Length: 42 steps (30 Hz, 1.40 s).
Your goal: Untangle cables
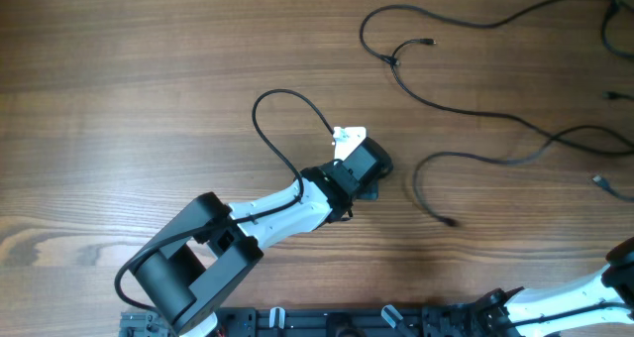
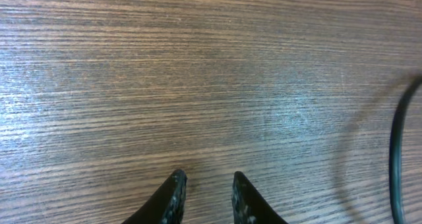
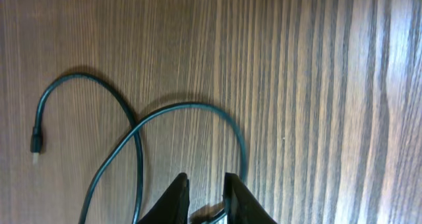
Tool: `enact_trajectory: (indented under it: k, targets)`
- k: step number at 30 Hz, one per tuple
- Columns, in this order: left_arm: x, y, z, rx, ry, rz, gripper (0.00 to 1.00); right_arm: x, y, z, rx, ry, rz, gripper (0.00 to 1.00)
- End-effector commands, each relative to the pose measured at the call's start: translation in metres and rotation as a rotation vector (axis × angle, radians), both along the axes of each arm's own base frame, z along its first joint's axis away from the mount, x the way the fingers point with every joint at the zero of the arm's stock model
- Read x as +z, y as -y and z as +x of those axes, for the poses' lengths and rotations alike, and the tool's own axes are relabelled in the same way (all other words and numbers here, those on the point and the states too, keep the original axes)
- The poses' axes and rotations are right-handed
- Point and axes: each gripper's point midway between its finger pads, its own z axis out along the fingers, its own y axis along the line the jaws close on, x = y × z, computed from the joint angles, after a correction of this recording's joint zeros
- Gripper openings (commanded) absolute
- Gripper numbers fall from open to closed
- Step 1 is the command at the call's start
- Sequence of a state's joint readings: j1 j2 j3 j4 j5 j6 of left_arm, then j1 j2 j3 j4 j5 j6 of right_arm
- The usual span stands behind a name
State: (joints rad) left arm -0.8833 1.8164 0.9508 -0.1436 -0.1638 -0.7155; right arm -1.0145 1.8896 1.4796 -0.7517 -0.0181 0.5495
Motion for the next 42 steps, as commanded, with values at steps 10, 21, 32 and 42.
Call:
enact_trajectory:
  k: [10,21,32,42]
  targets:
    - [-0.006,-0.005,0.002,0.009,0.003,0.027,0.33,0.007,-0.009,0.017,0.102,0.027,-0.012,0.64]
    - [-0.004,-0.013,0.013,0.042,-0.017,-0.007,1.0,-0.053,-0.055,0.035,0.12,-0.087,0.178,0.8]
    - [-0.004,-0.014,0.015,0.031,-0.085,-0.079,1.0,-0.063,-0.068,0.03,0.195,-0.152,0.21,1.0]
    - [-0.004,-0.014,0.015,0.031,-0.085,-0.079,1.0,-0.065,-0.073,0.001,-0.111,-0.238,0.251,0.99]
